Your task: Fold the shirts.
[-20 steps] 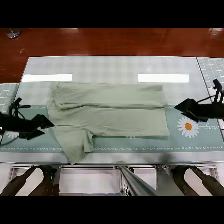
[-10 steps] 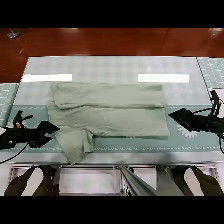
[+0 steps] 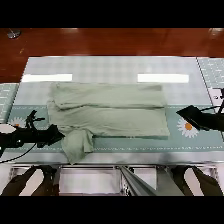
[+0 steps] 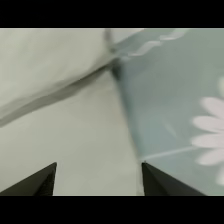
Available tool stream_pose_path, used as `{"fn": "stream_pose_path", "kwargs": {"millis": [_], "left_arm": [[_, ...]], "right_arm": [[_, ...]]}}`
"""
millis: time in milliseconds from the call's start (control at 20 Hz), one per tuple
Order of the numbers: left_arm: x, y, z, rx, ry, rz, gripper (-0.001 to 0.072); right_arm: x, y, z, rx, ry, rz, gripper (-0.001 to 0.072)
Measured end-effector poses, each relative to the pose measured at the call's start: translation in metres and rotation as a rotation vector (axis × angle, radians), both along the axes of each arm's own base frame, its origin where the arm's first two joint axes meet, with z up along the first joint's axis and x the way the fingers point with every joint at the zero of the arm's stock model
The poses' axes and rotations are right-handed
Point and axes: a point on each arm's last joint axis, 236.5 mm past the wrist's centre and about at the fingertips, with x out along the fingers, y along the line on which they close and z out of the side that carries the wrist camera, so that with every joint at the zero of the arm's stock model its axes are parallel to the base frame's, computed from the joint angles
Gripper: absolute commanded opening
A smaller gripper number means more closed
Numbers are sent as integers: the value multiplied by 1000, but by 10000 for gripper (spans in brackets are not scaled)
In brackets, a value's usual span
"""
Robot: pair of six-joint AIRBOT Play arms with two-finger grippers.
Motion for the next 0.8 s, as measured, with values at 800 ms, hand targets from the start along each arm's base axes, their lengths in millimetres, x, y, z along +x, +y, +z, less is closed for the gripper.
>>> {"fn": "stream_pose_path", "kwargs": {"millis": [800], "left_arm": [[-3,-9,3,-21,-9,-45,33]], "right_arm": [[-76,54,-93,178,440,55,624]]}}
